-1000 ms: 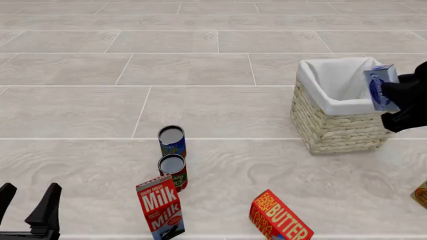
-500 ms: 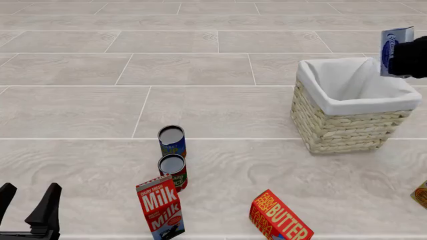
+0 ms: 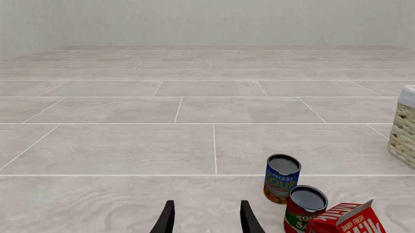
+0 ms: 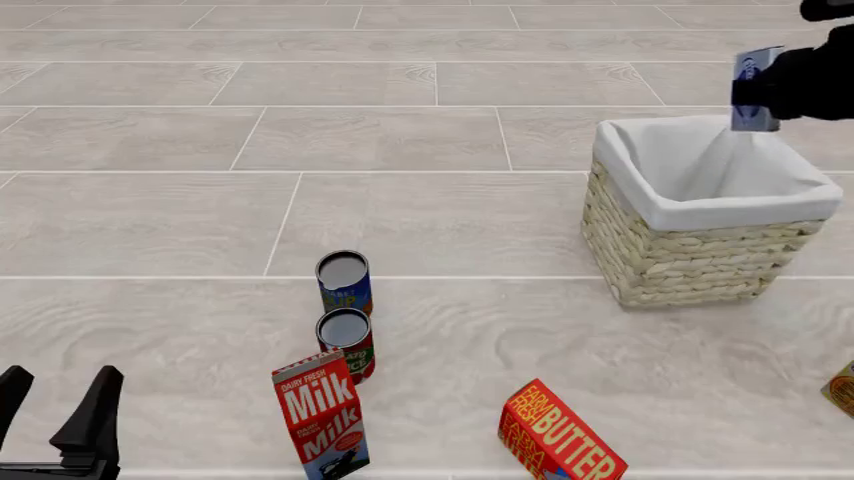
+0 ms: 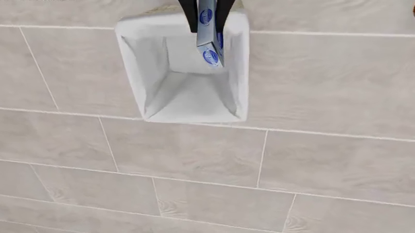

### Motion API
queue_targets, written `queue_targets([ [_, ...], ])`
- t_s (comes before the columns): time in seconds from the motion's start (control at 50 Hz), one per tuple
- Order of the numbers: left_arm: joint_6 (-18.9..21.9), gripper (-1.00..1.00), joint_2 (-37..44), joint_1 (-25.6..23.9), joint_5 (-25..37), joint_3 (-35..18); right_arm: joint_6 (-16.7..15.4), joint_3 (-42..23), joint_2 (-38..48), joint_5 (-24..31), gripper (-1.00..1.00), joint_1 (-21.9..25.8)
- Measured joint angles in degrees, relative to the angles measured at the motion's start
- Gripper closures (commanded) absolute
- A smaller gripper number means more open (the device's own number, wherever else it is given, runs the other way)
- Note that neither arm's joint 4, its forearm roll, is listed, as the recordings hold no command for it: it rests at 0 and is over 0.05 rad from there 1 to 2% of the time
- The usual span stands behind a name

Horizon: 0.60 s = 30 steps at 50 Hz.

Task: Pick the cream cheese and place it in the basket.

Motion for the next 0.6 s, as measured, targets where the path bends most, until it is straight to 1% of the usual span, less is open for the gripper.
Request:
queue_targets([
  [0.18,0.00,-1.00,0.00,0.00,0.00,0.00,0.84,-2.52,5.19,-0.51,1.00,-1.44],
  [0.52,0.00,-1.00,0.00,0.00,0.00,0.00,7.15,-7.39,12.14,-1.25,1.00,-4.94],
  [0.6,0.00,-1.00,0.00,0.00,0.00,0.00,7.98,-8.21,13.35,-1.43,1.00,-5.51],
])
